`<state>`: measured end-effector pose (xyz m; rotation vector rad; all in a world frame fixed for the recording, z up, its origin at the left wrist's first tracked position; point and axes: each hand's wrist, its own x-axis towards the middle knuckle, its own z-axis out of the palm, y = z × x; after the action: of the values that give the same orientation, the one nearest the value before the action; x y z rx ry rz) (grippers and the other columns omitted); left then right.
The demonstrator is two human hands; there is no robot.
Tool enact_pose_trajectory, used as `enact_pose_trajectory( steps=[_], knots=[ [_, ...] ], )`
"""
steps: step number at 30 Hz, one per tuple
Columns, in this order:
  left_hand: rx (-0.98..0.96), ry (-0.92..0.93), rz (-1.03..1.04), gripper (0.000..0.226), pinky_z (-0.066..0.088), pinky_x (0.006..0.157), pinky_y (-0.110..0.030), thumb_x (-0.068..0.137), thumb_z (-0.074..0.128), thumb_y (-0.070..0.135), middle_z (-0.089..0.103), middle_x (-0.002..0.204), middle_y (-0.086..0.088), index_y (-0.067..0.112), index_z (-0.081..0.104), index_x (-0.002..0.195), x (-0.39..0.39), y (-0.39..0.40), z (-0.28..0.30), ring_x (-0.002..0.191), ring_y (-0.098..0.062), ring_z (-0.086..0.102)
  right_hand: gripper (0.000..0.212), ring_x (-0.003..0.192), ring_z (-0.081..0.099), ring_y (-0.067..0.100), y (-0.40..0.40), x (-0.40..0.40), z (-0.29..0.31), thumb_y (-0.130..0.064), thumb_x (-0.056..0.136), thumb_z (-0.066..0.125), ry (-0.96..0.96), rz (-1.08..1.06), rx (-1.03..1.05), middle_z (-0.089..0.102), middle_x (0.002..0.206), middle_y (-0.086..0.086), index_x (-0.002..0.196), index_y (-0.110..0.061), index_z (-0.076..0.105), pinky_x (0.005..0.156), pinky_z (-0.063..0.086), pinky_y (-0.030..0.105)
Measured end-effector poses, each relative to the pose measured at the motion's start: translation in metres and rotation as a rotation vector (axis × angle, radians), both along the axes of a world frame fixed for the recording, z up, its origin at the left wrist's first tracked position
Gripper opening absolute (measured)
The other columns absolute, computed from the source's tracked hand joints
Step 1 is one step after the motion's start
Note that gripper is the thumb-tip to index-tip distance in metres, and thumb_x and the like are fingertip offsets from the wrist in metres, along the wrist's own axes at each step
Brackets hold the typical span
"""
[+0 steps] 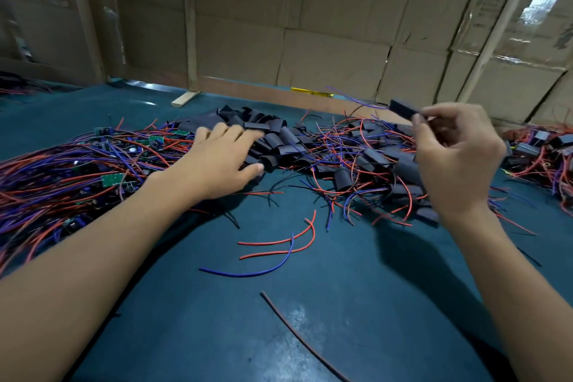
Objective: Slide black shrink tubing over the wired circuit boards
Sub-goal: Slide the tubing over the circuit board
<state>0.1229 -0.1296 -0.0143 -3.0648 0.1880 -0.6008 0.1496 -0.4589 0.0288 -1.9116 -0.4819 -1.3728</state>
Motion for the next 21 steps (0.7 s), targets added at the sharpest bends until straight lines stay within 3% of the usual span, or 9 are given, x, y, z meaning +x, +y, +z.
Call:
enact_pose_trajectory(
  steps=[2, 5, 8, 13, 17, 21],
  knots=[
    [0.039, 0.1, 0.046, 0.054, 0.028, 0.098, -0.047, 0.095, 0.037, 0.067, 0.058, 0.127, 0.001, 0.033, 0.051, 0.135, 0.002, -0.002, -0.002, 0.122, -0.025, 0.044, 0.009, 0.089, 0.066, 0.031, -0.009, 0.009, -0.007, -0.007, 0.086, 0.068, 0.203, -0.082, -0.123, 0.07, 0.095, 0.014, 0.092, -0.006, 0.075, 0.084, 0.049, 0.038],
    [0.034, 0.134, 0.02, 0.054, 0.027, 0.095, -0.046, 0.091, 0.037, 0.075, 0.06, 0.114, 0.01, 0.038, 0.058, 0.124, 0.0, -0.006, 0.001, 0.117, -0.019, 0.046, 0.021, 0.112, 0.057, 0.04, -0.008, 0.01, -0.018, -0.008, 0.086, 0.067, 0.45, -0.192, -0.2, 0.068, 0.112, 0.018, 0.106, -0.007, 0.075, 0.099, 0.041, 0.045],
    [0.037, 0.215, -0.067, 0.057, 0.025, 0.093, -0.043, 0.085, 0.041, 0.081, 0.055, 0.113, 0.013, 0.041, 0.06, 0.121, -0.002, -0.008, 0.006, 0.117, -0.015, 0.045, 0.023, 0.114, 0.053, 0.04, 0.008, 0.0, -0.017, -0.007, 0.086, 0.066, 0.332, -0.186, -0.157, 0.066, 0.115, 0.014, 0.108, -0.011, 0.073, 0.096, 0.037, 0.047],
    [-0.083, 0.366, -0.194, 0.066, 0.034, 0.094, -0.036, 0.07, 0.048, 0.086, 0.048, 0.109, 0.013, 0.038, 0.063, 0.113, -0.01, -0.008, 0.015, 0.105, -0.011, 0.052, 0.017, 0.101, 0.067, 0.032, 0.04, -0.019, -0.015, -0.003, 0.084, 0.066, 0.136, 0.052, -0.219, 0.073, 0.1, 0.007, 0.097, -0.01, 0.075, 0.09, 0.047, 0.06],
    [-0.08, 0.328, -0.244, 0.052, 0.047, 0.091, -0.035, 0.075, 0.061, 0.077, 0.049, 0.1, 0.011, 0.031, 0.066, 0.099, -0.01, -0.009, 0.018, 0.098, -0.013, 0.052, 0.017, 0.091, 0.071, 0.021, 0.063, -0.036, -0.026, 0.001, 0.085, 0.071, 0.193, 0.274, -0.326, 0.075, 0.094, -0.002, 0.095, -0.012, 0.076, 0.089, 0.048, 0.06],
    [-0.024, 0.265, -0.275, 0.041, 0.049, 0.085, -0.033, 0.084, 0.061, 0.068, 0.052, 0.093, 0.01, 0.028, 0.064, 0.093, -0.012, -0.009, 0.02, 0.092, -0.015, 0.055, 0.021, 0.106, 0.067, 0.02, 0.079, -0.044, -0.04, -0.01, 0.092, 0.07, 0.409, 0.45, -0.56, 0.073, 0.111, -0.002, 0.113, -0.015, 0.074, 0.097, 0.044, 0.055]
  ],
)
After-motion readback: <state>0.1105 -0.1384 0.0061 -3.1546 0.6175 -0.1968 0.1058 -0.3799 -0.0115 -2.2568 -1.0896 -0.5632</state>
